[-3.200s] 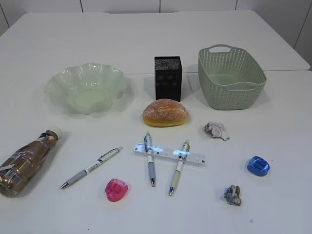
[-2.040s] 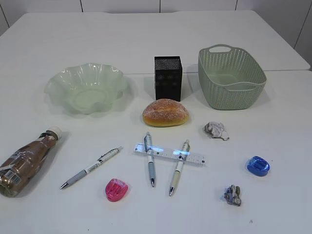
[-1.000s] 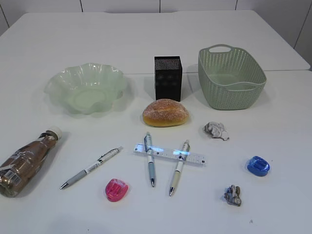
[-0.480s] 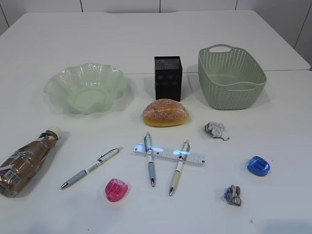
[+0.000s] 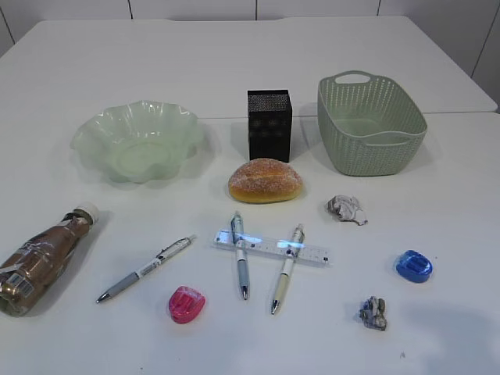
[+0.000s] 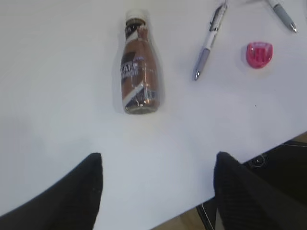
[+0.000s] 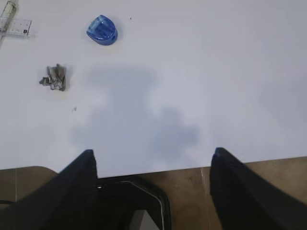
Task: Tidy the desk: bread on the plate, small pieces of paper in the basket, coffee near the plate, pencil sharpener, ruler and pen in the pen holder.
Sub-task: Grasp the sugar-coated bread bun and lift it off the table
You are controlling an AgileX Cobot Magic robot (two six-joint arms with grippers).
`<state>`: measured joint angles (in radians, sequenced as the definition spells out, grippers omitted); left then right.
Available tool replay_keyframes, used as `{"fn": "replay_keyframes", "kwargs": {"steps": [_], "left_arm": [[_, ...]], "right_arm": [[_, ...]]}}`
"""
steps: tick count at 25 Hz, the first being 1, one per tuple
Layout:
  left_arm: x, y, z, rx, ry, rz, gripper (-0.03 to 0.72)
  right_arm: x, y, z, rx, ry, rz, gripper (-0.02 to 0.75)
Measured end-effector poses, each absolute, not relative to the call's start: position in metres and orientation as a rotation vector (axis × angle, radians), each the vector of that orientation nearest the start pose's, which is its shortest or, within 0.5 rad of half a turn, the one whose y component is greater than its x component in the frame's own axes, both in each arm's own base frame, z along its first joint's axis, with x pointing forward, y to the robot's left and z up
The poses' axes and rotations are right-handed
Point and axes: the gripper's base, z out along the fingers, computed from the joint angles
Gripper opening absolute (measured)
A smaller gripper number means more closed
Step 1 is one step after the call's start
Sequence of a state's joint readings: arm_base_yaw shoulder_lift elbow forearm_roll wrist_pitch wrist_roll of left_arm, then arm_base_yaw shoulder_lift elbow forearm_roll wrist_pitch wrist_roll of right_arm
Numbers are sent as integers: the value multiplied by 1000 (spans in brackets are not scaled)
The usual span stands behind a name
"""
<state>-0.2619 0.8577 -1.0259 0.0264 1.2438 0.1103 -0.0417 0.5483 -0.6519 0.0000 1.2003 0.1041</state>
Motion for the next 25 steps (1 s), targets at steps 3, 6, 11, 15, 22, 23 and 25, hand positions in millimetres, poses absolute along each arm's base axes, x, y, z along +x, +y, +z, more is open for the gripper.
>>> {"fn": "replay_keyframes", "kwargs": {"steps": [3, 6, 11, 15, 22, 23, 25], "left_arm": [[159, -47, 387, 527, 2508, -30, 508], [191, -65, 392, 600, 2523, -33, 508], [239, -95, 388, 716, 2550, -20, 509], [270, -114, 378, 791, 2563, 19, 508], [322, -144, 348, 881, 2552, 49, 509], [329, -147, 345, 882, 2548, 55, 509], [340, -152, 339, 884, 2545, 57, 509]], "right_arm": [[77, -3, 295, 195, 2614, 33, 566], [86, -2, 294, 205, 2669, 40, 566], [97, -3, 291, 211, 2725, 42, 566], [103, -3, 289, 214, 2758, 40, 566], [113, -4, 289, 216, 2783, 36, 566], [113, -4, 289, 216, 2783, 36, 566], [117, -4, 295, 214, 2771, 31, 566]]}}
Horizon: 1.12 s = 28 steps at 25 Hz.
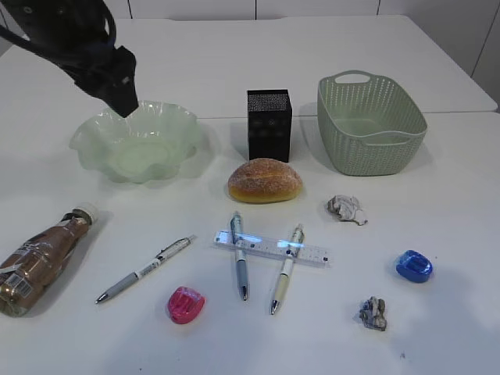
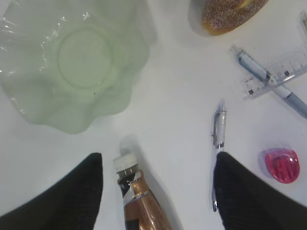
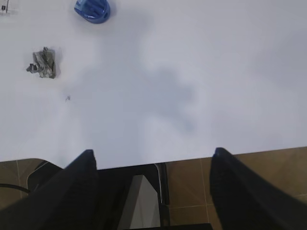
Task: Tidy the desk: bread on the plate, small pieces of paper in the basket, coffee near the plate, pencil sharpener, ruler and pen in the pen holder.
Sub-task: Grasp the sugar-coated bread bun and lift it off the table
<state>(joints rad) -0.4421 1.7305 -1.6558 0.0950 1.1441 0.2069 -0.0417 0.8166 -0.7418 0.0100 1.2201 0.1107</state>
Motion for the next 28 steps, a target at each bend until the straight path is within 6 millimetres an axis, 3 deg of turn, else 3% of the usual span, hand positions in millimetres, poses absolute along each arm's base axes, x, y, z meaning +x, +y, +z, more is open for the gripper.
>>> {"fn": "replay_keyframes", "kwargs": {"steps": [5, 17, 22, 28], "left_arm": [[355, -163, 327, 904, 2539, 17, 510], [366, -183, 298, 1007, 2553, -180, 526], [375, -198, 276, 1065, 2561, -299, 573], [391, -225, 257, 1146, 2532, -310, 585]], "right_arm": [[124, -5, 300, 213, 2767, 26, 566], [144, -6, 288, 198, 2847, 11, 565], [153, -6, 282, 197, 2862, 11, 565], [158, -7, 281, 195, 2839, 11, 565]]}}
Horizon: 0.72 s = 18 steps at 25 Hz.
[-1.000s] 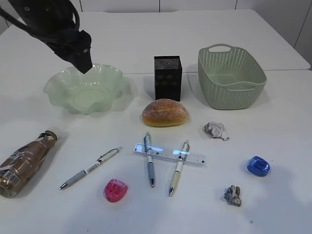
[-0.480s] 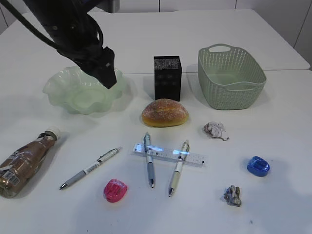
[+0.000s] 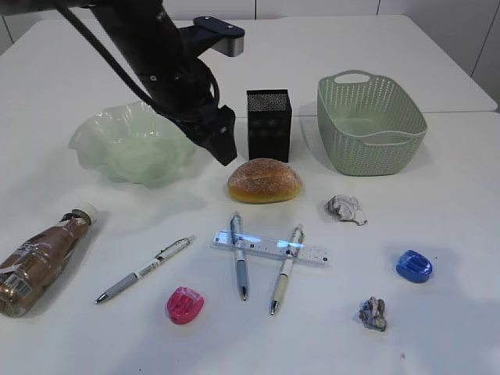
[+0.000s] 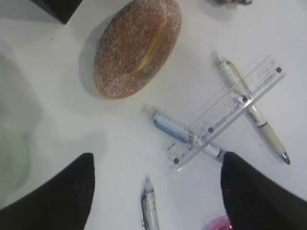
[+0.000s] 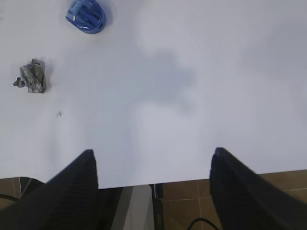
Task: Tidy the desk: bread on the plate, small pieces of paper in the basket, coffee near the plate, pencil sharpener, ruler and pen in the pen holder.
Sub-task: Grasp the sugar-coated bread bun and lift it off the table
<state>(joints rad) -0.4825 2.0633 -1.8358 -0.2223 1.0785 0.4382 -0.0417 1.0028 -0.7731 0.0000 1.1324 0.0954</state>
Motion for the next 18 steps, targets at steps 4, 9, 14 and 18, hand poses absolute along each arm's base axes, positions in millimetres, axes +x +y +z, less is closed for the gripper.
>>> {"fn": "replay_keyframes", "kwargs": {"steps": [4, 9, 14, 18], "left_arm": [[396, -249, 250, 1203, 2488, -330, 585], [406, -265, 232, 1227, 2479, -341, 587], [418, -271, 219, 1207, 2450, -332, 587], [426, -275, 213, 1170, 2406, -325, 589]], "right_arm": [[160, -7, 281, 194, 2822, 12, 565], [160, -7, 281, 194, 2821, 12, 565], [160, -7, 281, 194, 2818, 12, 565], [161, -7, 282, 193, 2811, 12, 565]]}}
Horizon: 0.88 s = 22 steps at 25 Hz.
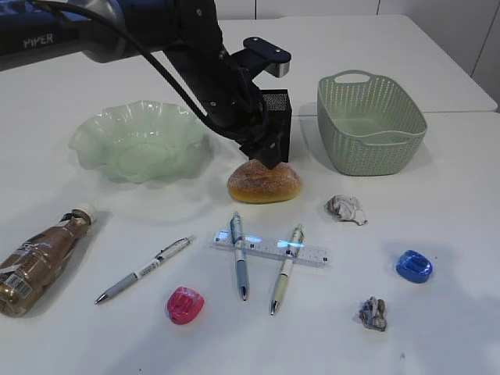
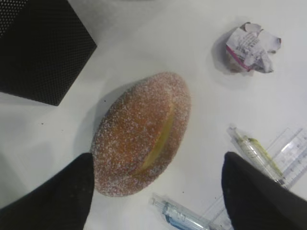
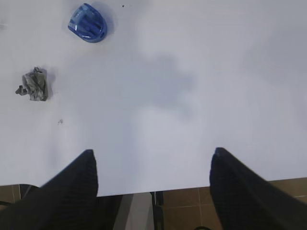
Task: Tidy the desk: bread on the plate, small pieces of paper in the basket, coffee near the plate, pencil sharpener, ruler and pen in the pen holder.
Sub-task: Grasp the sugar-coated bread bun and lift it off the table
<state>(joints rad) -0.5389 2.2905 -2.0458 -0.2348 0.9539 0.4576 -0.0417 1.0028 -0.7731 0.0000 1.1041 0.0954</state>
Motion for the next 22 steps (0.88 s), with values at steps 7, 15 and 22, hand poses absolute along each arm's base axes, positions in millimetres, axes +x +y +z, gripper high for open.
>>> {"fn": "replay_keyframes", "kwargs": {"steps": [7, 15, 22], "left_arm": [[433, -278, 198, 1151, 2395, -319, 599], [439, -281, 185, 1127, 2375, -312, 600], [441, -284, 187, 1090, 2347, -336, 600]], "right_arm": [[163, -7, 283, 191, 2780, 13, 565], [164, -8, 283, 183, 2771, -9, 565], [166, -8, 284, 181, 2749, -8, 565]]}}
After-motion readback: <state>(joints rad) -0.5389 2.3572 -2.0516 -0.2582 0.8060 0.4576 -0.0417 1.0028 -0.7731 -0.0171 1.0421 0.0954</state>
